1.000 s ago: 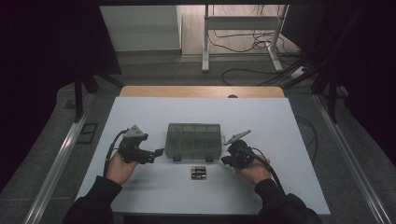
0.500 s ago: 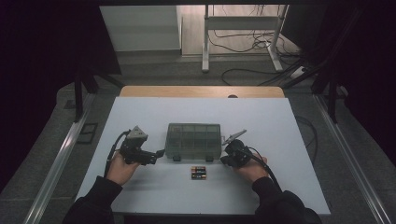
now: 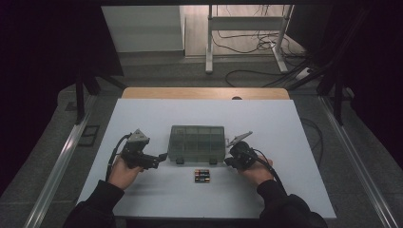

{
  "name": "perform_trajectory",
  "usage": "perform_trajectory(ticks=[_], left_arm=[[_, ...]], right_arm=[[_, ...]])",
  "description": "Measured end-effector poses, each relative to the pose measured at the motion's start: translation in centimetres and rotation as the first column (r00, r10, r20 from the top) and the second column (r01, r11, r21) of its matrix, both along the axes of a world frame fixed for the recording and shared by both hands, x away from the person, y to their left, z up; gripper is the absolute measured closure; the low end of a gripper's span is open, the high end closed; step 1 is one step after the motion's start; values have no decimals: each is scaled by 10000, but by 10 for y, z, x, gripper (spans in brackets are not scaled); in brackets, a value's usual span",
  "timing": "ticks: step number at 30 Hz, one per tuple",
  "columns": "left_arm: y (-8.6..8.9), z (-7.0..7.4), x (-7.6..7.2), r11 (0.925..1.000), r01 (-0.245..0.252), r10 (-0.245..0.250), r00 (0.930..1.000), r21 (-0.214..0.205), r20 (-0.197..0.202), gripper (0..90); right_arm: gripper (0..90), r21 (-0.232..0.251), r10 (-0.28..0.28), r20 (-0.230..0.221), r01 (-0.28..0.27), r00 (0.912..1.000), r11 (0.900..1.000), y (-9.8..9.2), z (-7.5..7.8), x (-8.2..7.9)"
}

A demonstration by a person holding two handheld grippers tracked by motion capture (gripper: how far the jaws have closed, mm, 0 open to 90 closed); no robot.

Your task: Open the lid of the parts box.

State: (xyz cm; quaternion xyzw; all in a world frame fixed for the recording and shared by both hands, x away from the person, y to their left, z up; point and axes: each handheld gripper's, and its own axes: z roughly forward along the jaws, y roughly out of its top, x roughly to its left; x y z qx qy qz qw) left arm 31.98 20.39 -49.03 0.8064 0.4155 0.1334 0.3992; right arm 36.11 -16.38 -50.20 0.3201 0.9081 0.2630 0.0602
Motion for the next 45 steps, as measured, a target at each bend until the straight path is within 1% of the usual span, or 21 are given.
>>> perform_trajectory(ticks=[6, 8, 10, 13, 17, 18, 22, 27, 30, 34, 37, 41, 45], left_arm=[[0, 0, -1, 10000, -68, 67, 9999, -24, -152, 11], [0, 0, -1, 10000, -60, 61, 9998, 56, -198, 15], [-1, 0, -2, 9997, -24, 31, 9997, 249, -253, 18], [-1, 1, -2, 9994, -33, 44, 9996, 353, -293, 19], [-1, 2, -3, 9997, -44, 50, 9996, 245, -264, 20], [-1, 3, -4, 9997, -55, 60, 9998, 232, -189, 19], [-1, 5, -5, 9996, -42, 46, 9999, 274, -148, 17], [-2, 5, -6, 9995, -56, 62, 9998, 316, -207, 11], [-1, 5, -6, 9991, -90, 97, 9998, 409, -178, 8], [0, 6, -7, 9995, -71, 77, 9998, 305, -186, 4], [0, 6, -7, 9994, -2, 8, 9999, 344, -167, 3], [0, 5, -7, 9989, 140, -129, 9996, 457, -254, 2], [0, 4, -7, 9988, 222, -205, 9990, 442, -388, 6]], right_arm=[[887, 132, 62, 105, -63, 9999, 9999, -1, 3, -2], [888, 150, 54, 143, -56, 9999, 9999, -1, 4, -3], [888, 155, 39, 179, -41, 9998, 9999, -1, 5, -3], [888, 165, 26, 182, -29, 9998, 9999, -1, 5, -3], [888, 193, 23, 207, -27, 9998, 9998, -1, 6, -4], [888, 210, 27, 212, -32, 9998, 9998, -1, 7, -4], [888, 173, 29, 263, -33, 9997, 9998, -1, 8, -6], [888, 184, -5, 319, 0, 9995, 9998, -3, 10, -7], [888, 299, -49, 399, 37, 9992, 9995, -4, 12, -7], [887, 309, -34, 413, 21, 9991, 9995, -3, 12, -7], [887, 342, -31, 436, 16, 9990, 9994, -3, 13, -7], [888, 398, -62, 480, 42, 9988, 9992, -3, 14, -8], [887, 416, -55, 537, 32, 9985, 9991, -3, 15, -8]])
